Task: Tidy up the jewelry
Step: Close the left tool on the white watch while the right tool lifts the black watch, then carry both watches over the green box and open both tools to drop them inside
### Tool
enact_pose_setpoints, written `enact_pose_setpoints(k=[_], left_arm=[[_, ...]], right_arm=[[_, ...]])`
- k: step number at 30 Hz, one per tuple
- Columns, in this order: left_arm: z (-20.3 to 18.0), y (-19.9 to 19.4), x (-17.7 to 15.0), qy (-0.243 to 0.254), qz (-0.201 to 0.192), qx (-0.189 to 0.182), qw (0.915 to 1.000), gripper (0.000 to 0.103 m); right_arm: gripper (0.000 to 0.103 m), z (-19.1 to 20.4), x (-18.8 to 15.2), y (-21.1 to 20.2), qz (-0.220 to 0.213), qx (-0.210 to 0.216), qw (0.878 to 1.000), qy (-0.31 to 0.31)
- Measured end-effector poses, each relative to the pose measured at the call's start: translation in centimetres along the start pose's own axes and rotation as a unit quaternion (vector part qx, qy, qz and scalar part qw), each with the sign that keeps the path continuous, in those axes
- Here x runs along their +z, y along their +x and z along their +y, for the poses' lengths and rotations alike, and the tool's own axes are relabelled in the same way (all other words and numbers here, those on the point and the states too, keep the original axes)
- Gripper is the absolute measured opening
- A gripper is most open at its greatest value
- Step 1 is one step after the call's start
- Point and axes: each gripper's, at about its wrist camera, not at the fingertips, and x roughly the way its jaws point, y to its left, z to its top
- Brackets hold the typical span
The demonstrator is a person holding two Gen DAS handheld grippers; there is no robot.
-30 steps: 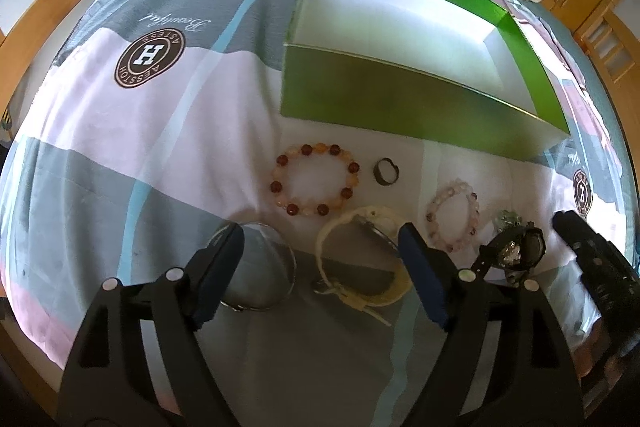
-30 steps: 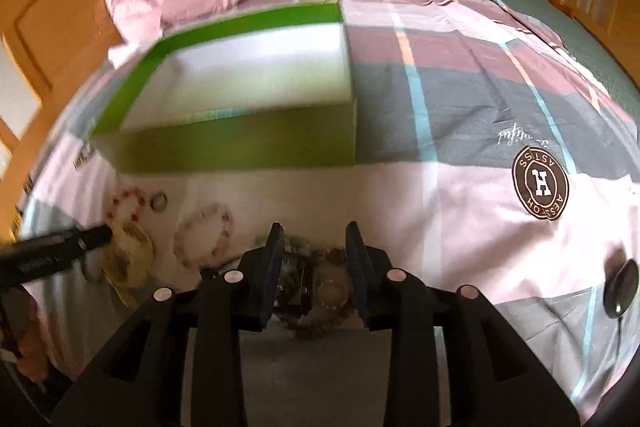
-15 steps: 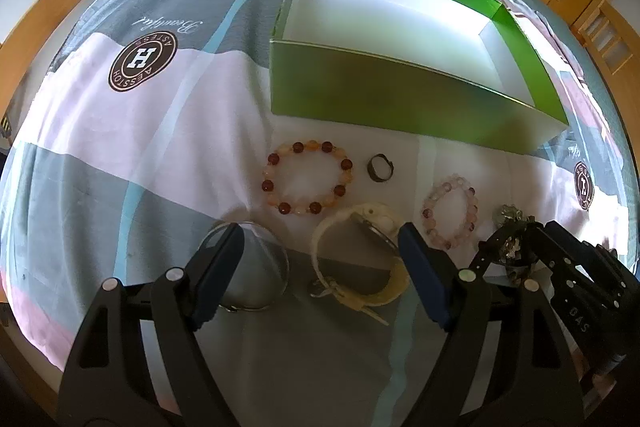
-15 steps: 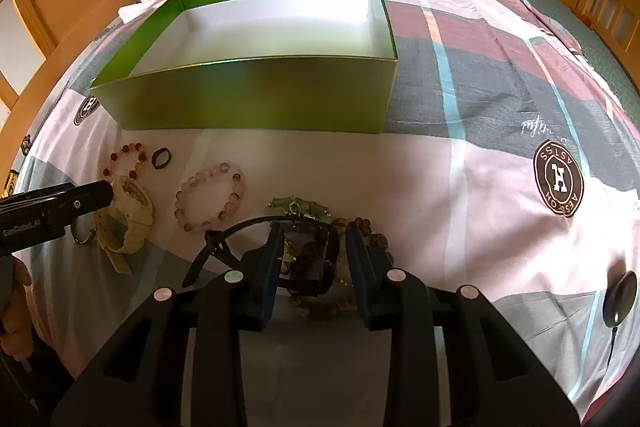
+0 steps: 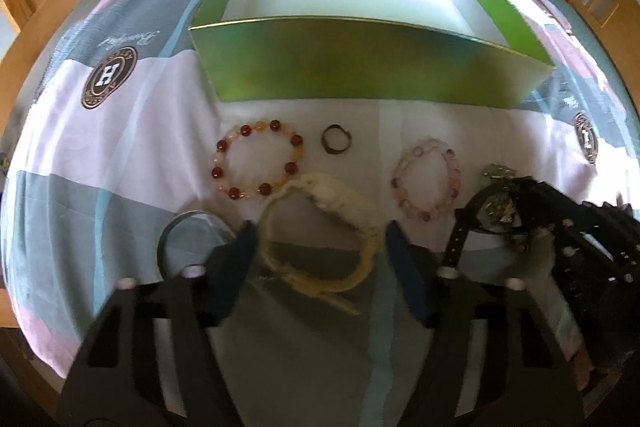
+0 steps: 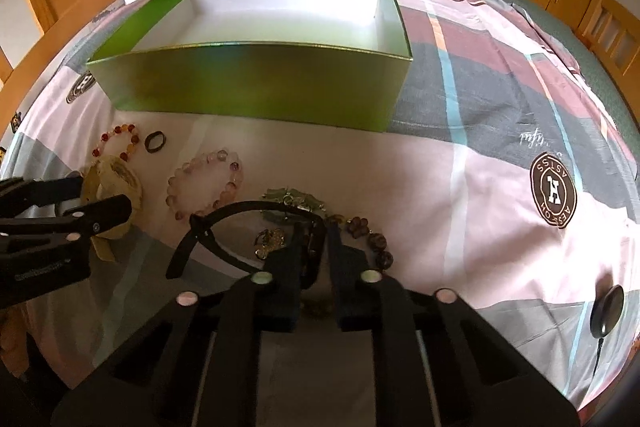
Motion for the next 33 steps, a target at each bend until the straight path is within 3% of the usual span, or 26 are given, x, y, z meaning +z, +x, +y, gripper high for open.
enact_pose_setpoints(k=[11,19,22,24,28,31,33], left_arm=[[1.7,-2.2,0.7,-0.021,-0.032,-0.024,0.9990,0.060],[2.7,-3.0,1.0,-0.047,-0.034,-0.062,0.9964,0.060],[3.2,-4.2,2.1,-0.057,-0.044,-0.079,0.9942,0.060],[3.7,-5.5,3.8,-0.067,-0.061,-0.097,0.9911,0.060],[3.4,-7.3,7.2,-0.065,-0.099,-0.098,0.9882,0.060],[3.4,-7.2,10.6,-0.066,-0.125,-0.097,0.9853,0.061],[3.9,-6.1,12.9,-0.079,-0.124,-0.096,0.9845,0.061]], right_arm=[[0.008,-0.9,0.8,-2.6,-0.061,0.029,0.997,0.022],[0.008,-0.6,1.1,-2.8,-0.062,0.036,0.997,0.020],[0.008,-0.9,1.8,-4.0,-0.072,0.057,0.995,0.034],[0.008,-1.2,2.8,-4.9,-0.085,0.063,0.994,0.042],[0.008,-1.7,7.0,-6.1,-0.110,0.073,0.990,0.056],[0.008,-1.2,11.2,-5.6,-0.150,0.051,0.987,0.043],[0.008,-1.3,13.3,-4.2,-0.143,0.060,0.987,0.050]])
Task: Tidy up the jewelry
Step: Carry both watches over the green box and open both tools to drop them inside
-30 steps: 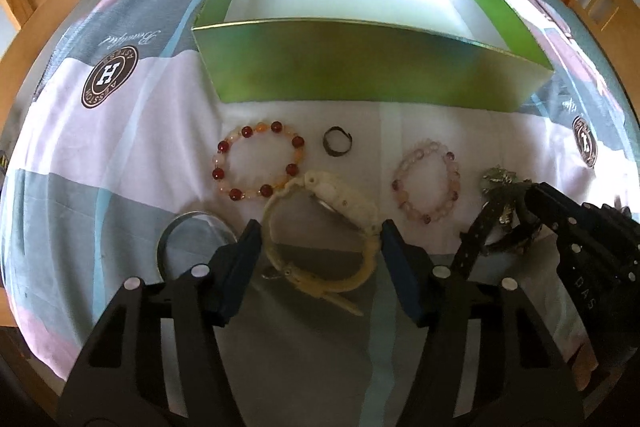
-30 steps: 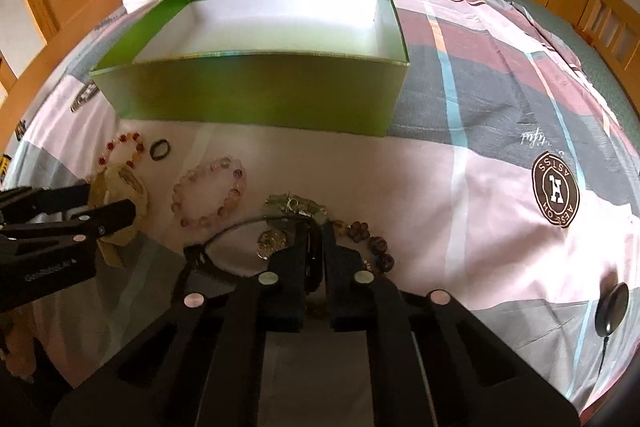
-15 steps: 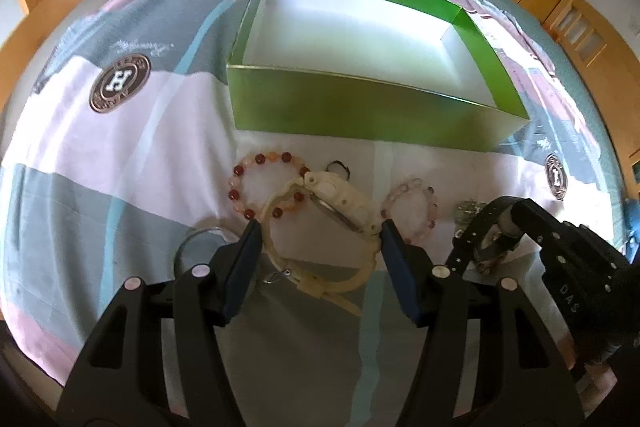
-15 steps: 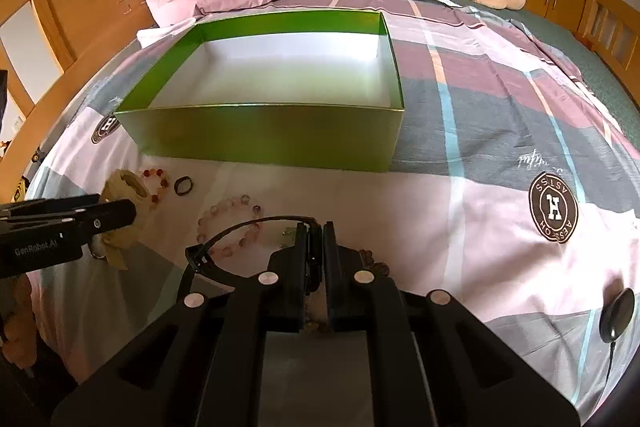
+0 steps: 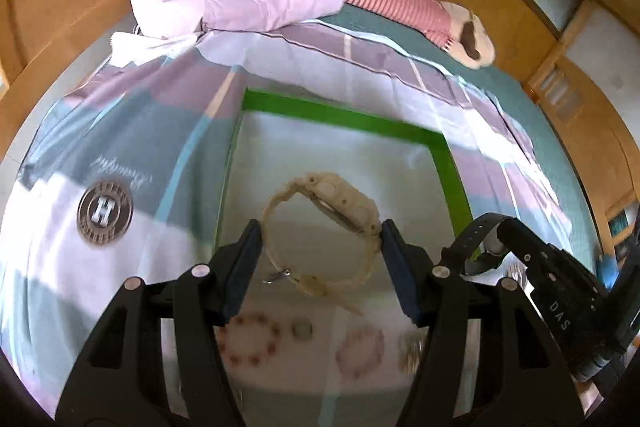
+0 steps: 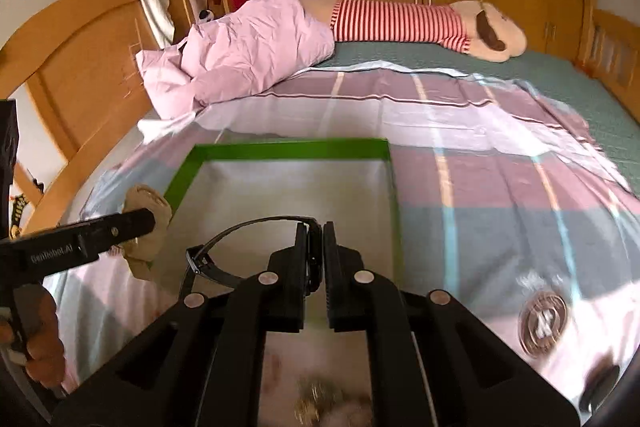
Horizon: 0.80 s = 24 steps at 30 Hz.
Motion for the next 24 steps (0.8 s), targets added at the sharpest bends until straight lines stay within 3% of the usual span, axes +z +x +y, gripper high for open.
enact_pose_setpoints(k=[3,8,11,12,13,16,19,20,22,24], left_arm=[[0.9,2.7,1.8,-0.016,0.009,0.009,0.9998,0.061],[2.0,6.2,2.2,-0.017,0.038,0.029,0.9987,0.062],[2.2,5.7,1.9,-0.010,0.036,0.028,0.9989,0.069],[2.0,4.6,2.0,-0.005,0.025,0.025,0.9994,0.074],[1.9,3.5,1.9,-0.002,0.017,0.021,0.9996,0.077],[1.7,0.1,0.7,0.005,0.007,0.012,0.9999,0.079],[2.5,-2.2,-2.3,0.005,0.027,0.035,0.9990,0.079],[3.1,-2.7,-3.9,0.007,0.039,0.047,0.9981,0.079],[4.6,-2.7,-6.0,0.001,0.056,0.061,0.9966,0.079],[6.9,-2.1,-8.0,-0.032,0.084,0.091,0.9918,0.079]], right_arm=[[0.008,-0.7,1.0,4.3,0.033,-0.003,0.999,0.024],[0.010,-1.0,-1.0,9.0,0.079,-0.014,0.997,0.021],[0.036,-1.3,-1.4,7.7,0.072,-0.007,0.997,0.025],[0.049,-1.6,-1.3,6.0,0.056,0.007,0.998,0.031],[0.053,-1.8,-1.2,4.7,0.044,0.013,0.998,0.032],[0.053,-2.5,-1.4,-0.2,0.029,0.020,0.999,0.011],[0.052,-3.5,-3.9,-3.5,0.037,0.011,0.999,-0.006],[0.051,-3.9,-5.3,-3.7,0.055,0.006,0.998,-0.007],[0.040,-4.5,-7.3,-3.0,0.087,0.000,0.996,-0.003],[0.040,-4.9,-8.9,-1.4,0.130,-0.002,0.991,0.011]])
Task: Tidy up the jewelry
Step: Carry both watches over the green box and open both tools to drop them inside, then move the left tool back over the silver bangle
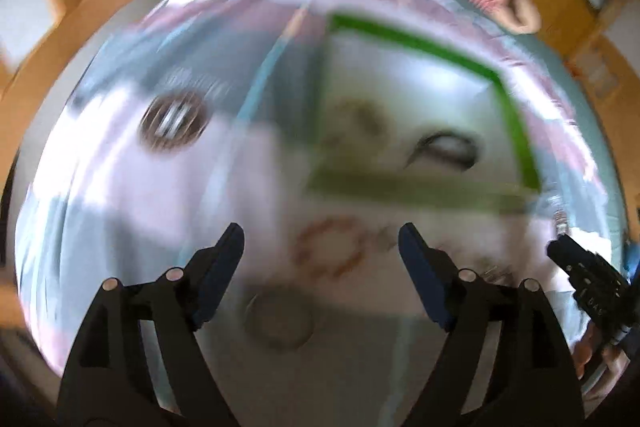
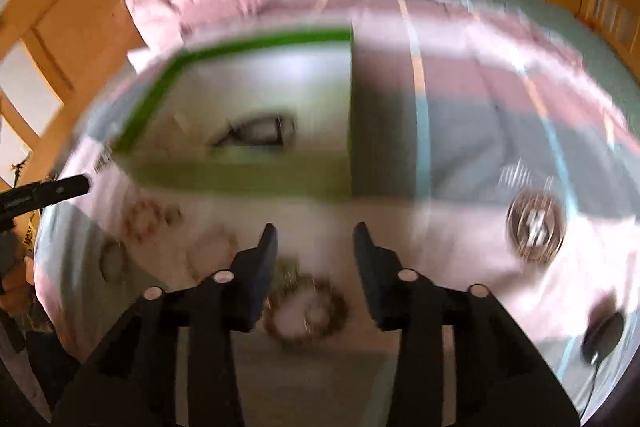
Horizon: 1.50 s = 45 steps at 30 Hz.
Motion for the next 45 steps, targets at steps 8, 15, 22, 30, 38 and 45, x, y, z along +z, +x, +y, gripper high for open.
enact_pose_setpoints(k=[8,15,22,30,38,45], left_arm=[[4.5,2.9,-1.9,-0.076,0.074,0.041,0.9935,0.079],[3.5,3.8,-2.1,-0.054,0.089,0.053,0.9931,0.080],[1.3,4.9,-2.4,-0.016,0.100,0.066,0.9927,0.080],[-0.7,5.9,-2.9,0.009,0.112,0.065,0.9916,0.080],[-0.8,6.2,-3.0,0.007,0.116,0.068,0.9909,0.082],[-0.6,5.8,-3.2,0.008,0.116,0.067,0.9909,0.084]], right_arm=[[0.039,2.3,-1.2,3.7,0.050,-0.034,0.997,-0.042],[0.040,0.1,-1.4,4.1,0.069,-0.047,0.996,-0.007],[0.040,-0.4,-1.5,3.8,0.078,-0.023,0.997,0.011],[0.039,4.2,-2.3,2.8,0.062,0.020,0.995,-0.078],[0.026,7.3,-4.1,4.8,0.080,0.007,0.985,-0.155],[0.024,8.3,-4.0,4.4,0.080,0.048,0.982,-0.162]])
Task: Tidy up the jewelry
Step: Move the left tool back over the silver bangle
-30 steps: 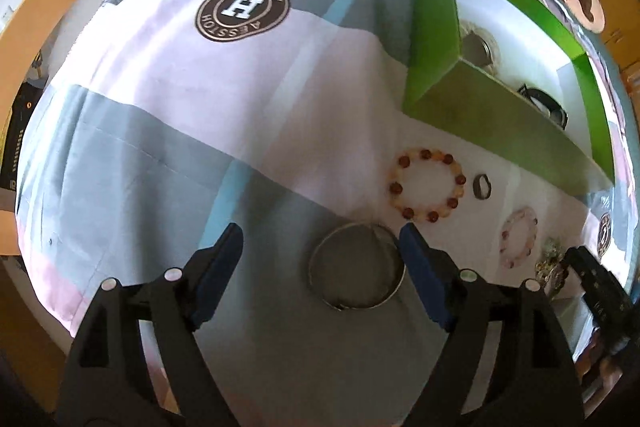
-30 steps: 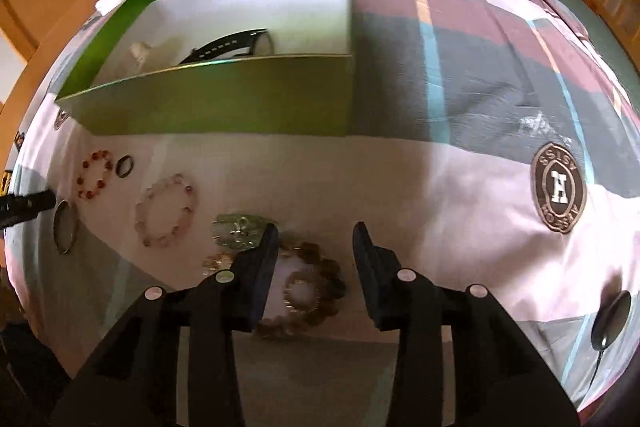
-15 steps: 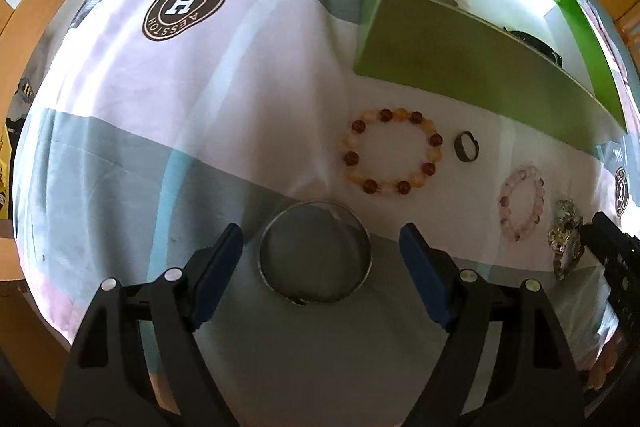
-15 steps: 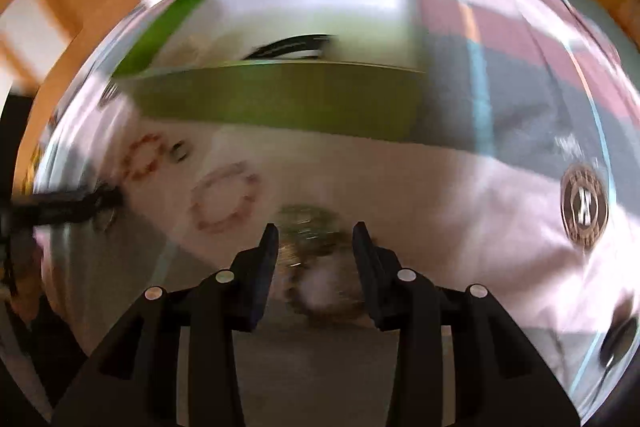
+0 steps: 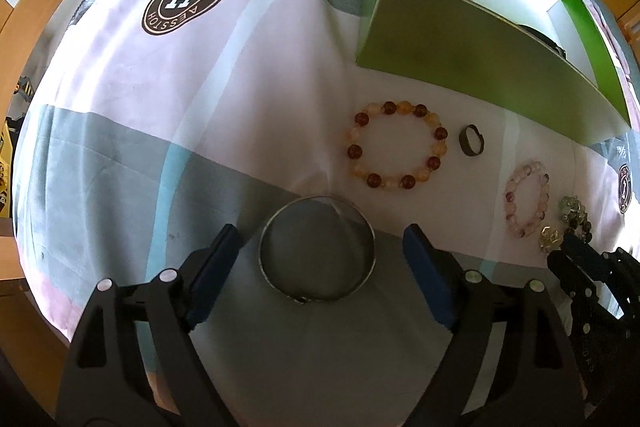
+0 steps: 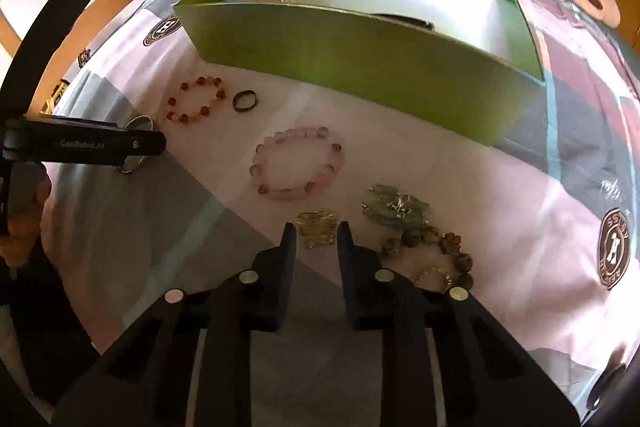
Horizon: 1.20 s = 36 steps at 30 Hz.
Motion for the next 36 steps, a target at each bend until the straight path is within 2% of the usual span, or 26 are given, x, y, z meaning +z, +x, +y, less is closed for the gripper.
enact_pose_setpoints(k=[3,12,24,32,36], left_arm=[[0.8,0.1,0.0,0.000,0.001,-0.002,1.0000,0.084],[1.3,0.9,-0.1,0.004,0.006,0.000,1.0000,0.087],[-1.7,1.5,-1.0,0.042,-0.008,0.034,0.9985,0.087],[-3.0,1.5,-1.3,0.054,-0.013,0.023,0.9982,0.079],[-3.1,1.0,-1.4,0.058,-0.016,0.009,0.9981,0.066]], right_arm=[[0.024,0.1,0.1,0.5,0.000,-0.018,1.000,-0.005],[0.024,0.6,0.2,1.7,0.005,-0.028,1.000,-0.010],[0.024,0.7,-0.2,1.6,0.004,-0.034,0.999,-0.013],[0.024,0.9,-0.2,1.8,0.000,-0.039,0.999,-0.013],[0.024,1.0,-0.1,1.9,-0.004,-0.042,0.999,-0.014]])
